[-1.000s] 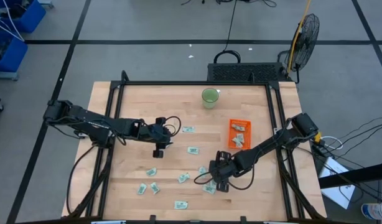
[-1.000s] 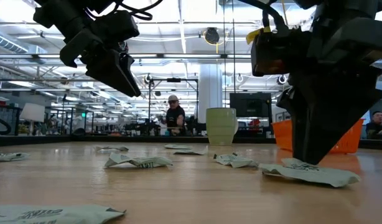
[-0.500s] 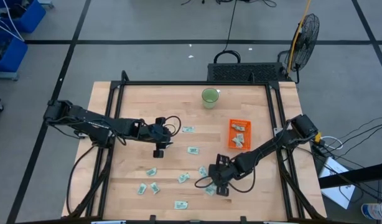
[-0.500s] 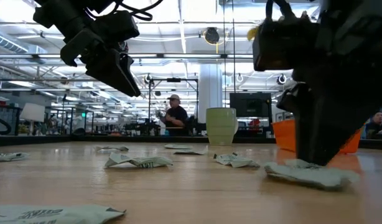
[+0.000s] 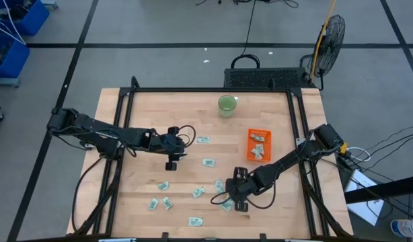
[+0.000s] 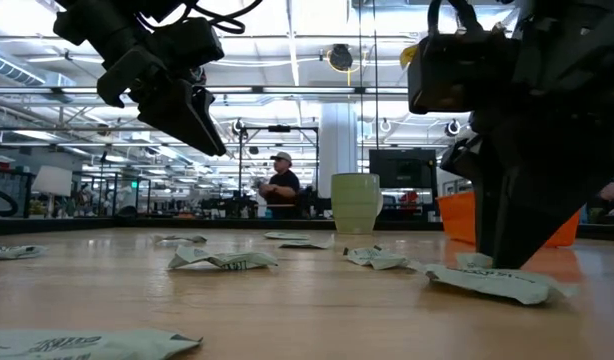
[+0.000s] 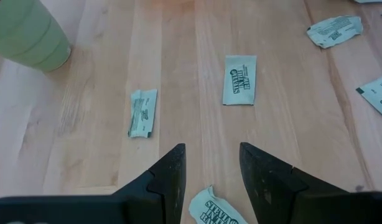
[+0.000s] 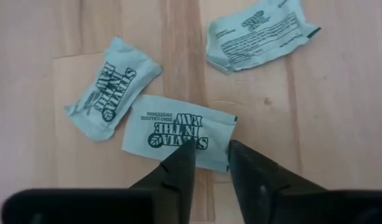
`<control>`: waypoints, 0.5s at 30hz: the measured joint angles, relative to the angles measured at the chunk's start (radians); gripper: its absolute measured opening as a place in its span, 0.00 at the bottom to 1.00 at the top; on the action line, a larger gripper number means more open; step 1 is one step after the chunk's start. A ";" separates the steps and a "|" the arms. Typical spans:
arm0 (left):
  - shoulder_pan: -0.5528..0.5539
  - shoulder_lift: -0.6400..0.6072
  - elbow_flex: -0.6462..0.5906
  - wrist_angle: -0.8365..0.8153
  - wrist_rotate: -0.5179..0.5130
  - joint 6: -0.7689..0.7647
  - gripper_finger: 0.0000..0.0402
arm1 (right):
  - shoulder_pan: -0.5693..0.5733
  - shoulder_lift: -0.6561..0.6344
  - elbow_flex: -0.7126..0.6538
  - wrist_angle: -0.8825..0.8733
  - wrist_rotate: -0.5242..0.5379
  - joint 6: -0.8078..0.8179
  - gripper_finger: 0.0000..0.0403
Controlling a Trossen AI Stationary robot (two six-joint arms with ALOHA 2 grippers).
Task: Pick and place Stevia / Truvia into bins
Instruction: Put the light green packet into the orange basket
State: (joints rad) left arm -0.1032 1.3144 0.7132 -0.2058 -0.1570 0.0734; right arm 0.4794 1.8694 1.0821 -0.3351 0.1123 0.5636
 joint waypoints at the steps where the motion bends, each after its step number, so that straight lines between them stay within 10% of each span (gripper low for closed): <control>1: 0.000 0.000 0.000 0.000 0.000 0.000 0.39 | -0.004 -0.001 0.000 -0.001 -0.001 -0.001 0.17; 15: 0.000 0.000 0.000 0.001 0.000 0.001 0.39 | -0.017 -0.165 -0.005 -0.083 0.052 -0.004 0.01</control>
State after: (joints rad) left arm -0.1032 1.3144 0.7132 -0.2050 -0.1570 0.0740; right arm 0.4623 1.7046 1.0768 -0.4186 0.1640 0.5598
